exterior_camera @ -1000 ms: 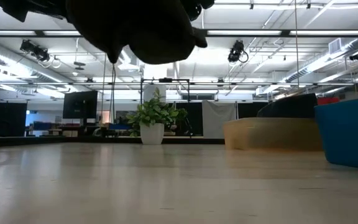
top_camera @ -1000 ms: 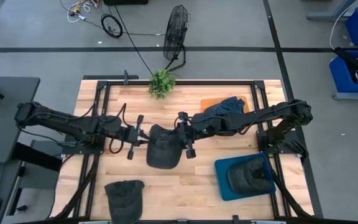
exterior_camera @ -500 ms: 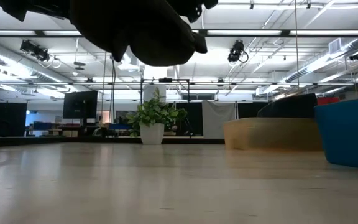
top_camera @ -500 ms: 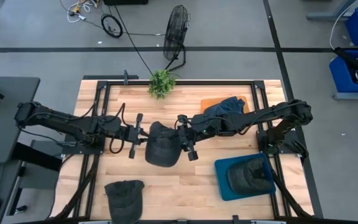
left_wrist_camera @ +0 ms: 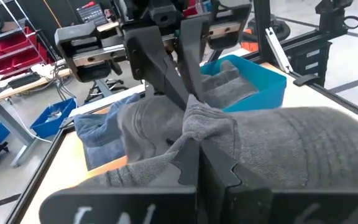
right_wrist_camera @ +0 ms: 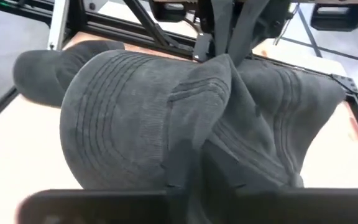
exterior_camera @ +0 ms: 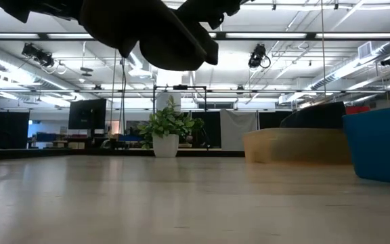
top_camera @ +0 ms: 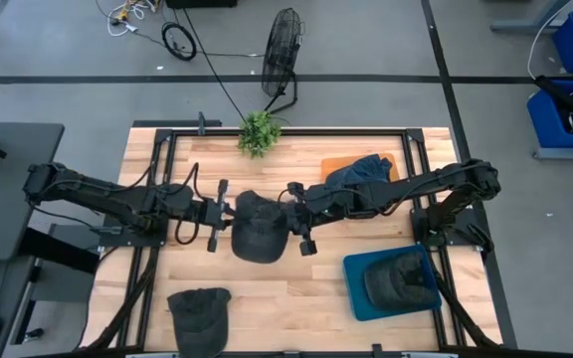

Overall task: Pick & Place hat
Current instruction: Put the top black cap into the blue bin

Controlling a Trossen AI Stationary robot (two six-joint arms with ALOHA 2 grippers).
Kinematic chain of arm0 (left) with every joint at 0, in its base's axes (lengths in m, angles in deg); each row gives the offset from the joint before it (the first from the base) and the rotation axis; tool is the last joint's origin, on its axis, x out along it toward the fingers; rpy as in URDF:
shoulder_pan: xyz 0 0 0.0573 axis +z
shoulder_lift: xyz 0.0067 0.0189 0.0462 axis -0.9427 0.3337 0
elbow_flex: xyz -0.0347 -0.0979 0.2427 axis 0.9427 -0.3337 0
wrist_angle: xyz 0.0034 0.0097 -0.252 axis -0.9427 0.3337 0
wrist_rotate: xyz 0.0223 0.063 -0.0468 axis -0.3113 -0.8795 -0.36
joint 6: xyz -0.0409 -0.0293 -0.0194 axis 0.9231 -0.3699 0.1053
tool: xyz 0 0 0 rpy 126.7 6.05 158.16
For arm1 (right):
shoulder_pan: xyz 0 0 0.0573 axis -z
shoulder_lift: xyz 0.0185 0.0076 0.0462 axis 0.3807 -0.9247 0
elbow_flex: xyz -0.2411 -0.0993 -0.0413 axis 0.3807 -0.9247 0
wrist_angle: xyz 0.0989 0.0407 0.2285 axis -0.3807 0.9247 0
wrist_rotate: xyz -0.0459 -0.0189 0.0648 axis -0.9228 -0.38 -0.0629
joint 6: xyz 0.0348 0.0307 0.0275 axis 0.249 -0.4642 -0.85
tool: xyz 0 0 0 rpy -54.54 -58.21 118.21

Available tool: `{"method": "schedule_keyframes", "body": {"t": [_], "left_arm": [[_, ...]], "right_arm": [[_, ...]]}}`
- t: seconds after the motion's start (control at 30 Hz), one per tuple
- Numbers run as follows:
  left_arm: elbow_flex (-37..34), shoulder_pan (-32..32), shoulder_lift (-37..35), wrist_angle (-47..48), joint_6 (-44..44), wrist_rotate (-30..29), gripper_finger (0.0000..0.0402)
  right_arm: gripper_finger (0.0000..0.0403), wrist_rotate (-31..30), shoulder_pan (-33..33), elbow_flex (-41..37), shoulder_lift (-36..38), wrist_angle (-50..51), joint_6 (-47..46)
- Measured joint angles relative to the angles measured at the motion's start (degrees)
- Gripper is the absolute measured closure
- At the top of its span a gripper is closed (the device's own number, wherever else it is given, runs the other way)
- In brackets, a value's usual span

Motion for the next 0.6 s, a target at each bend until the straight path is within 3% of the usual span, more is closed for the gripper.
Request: {"method": "schedule_keyframes", "body": {"t": [0.1, 0.4, 0.6], "left_arm": [[0.0, 0.0, 0.0, 0.0, 1.9, 0.0, 0.0387], [0.0, 0.0, 0.0, 4.1, 5.9, -4.2, 0.0326], [0.0, 0.0, 0.0, 8.8, 10.1, -7.6, 0.0294]], "right_arm": [[0.0395, -0.1, 0.0, 0.0, 0.0, 0.2, 0.7], [0.0399, -0.5, 0.0, 0.0, 0.0, 4.4, -8.9], [0.0401, -5.3, -2.5, 1.3, 0.6, 11.1, -13.6]]}}
